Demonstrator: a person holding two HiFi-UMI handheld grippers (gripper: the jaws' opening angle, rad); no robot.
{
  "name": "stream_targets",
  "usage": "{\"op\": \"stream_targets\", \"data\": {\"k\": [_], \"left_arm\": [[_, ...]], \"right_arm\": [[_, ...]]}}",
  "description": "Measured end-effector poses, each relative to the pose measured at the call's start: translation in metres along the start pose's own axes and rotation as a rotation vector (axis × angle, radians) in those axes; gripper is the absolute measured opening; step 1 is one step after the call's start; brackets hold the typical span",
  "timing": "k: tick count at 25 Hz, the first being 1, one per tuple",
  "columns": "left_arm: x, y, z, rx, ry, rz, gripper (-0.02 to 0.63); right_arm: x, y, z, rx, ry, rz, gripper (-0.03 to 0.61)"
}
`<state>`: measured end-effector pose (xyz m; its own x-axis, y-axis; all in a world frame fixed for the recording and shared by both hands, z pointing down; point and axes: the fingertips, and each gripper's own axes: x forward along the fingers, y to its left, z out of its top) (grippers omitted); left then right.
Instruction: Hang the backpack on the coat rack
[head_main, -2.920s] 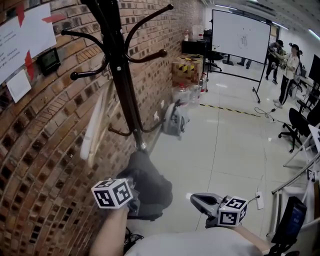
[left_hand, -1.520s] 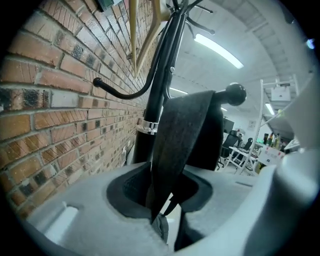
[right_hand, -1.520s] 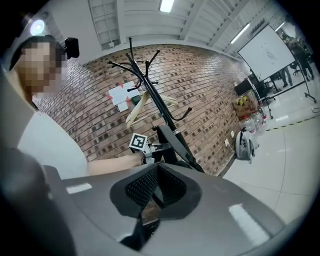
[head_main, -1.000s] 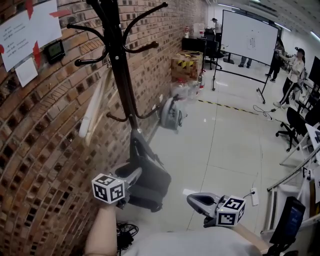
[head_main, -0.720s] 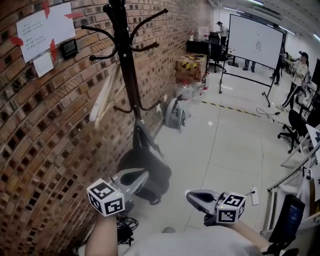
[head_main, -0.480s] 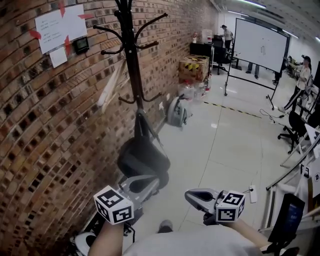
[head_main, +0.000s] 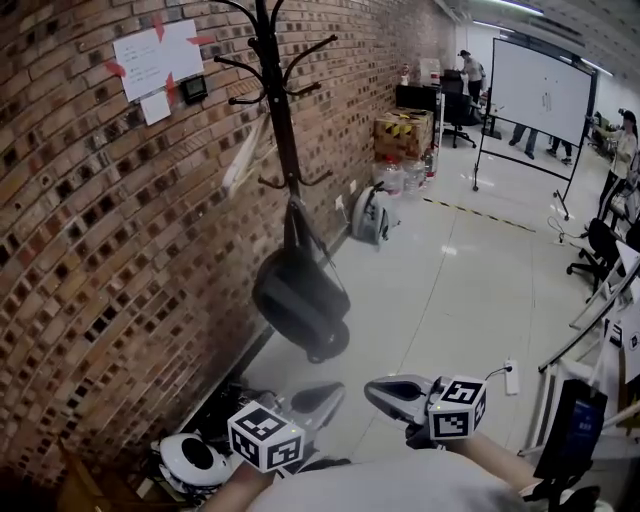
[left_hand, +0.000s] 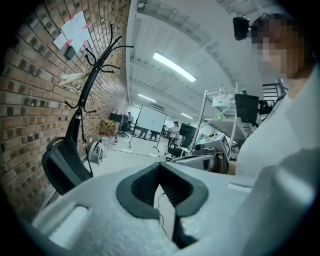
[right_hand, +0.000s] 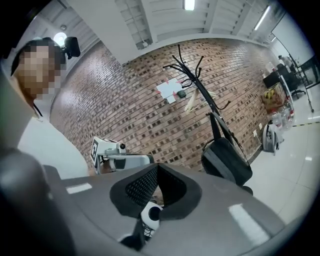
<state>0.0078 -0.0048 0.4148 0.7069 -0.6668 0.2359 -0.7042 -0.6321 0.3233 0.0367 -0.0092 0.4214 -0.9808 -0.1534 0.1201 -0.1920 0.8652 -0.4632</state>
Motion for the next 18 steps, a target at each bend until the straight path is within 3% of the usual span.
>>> {"op": "stream_targets", "data": {"k": [8, 18], "left_arm": [[-0.036, -0.005, -0.004, -0.034, 0.008, 0.066, 0.0], [-0.108, -0.009, -0.058, -0.078, 0.006, 0.055, 0.0]], "right_arm": [[0.005, 0.043, 0.002, -0.018, -0.008, 0.026, 0.0], [0.044, 0.104, -0.06, -0.012, -0.005, 0.006, 0.0]]}}
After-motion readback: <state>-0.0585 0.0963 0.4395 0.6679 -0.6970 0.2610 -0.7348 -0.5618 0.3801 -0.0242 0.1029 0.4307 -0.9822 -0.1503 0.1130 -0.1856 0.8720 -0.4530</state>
